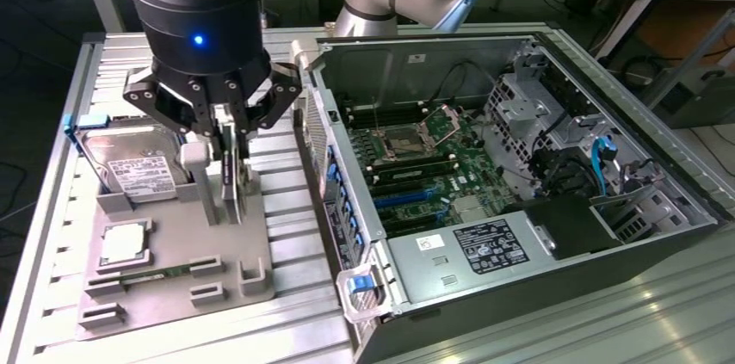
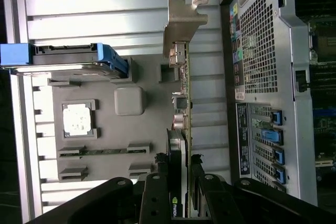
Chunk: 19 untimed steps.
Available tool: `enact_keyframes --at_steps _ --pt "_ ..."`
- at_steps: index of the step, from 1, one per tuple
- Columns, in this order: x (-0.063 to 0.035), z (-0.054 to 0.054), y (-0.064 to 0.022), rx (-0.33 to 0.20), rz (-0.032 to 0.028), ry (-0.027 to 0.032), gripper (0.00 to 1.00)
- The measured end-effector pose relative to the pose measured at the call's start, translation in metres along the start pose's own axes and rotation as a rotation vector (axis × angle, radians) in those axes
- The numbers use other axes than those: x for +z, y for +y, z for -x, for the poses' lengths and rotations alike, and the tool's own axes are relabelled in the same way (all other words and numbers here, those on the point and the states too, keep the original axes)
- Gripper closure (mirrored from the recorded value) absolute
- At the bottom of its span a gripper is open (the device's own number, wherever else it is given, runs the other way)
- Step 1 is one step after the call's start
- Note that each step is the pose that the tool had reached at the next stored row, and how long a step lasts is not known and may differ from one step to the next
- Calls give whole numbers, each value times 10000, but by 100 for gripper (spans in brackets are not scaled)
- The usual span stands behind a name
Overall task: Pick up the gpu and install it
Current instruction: 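Pick up the gpu and move the gpu toward the slot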
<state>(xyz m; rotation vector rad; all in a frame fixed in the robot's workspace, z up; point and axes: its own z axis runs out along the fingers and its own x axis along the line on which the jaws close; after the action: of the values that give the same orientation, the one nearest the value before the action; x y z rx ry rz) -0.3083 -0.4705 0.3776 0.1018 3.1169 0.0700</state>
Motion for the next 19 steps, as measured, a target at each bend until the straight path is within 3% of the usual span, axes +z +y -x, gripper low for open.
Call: enact_keyframes --at_steps 19 --pt "-187 4 8 0 1 0 73"
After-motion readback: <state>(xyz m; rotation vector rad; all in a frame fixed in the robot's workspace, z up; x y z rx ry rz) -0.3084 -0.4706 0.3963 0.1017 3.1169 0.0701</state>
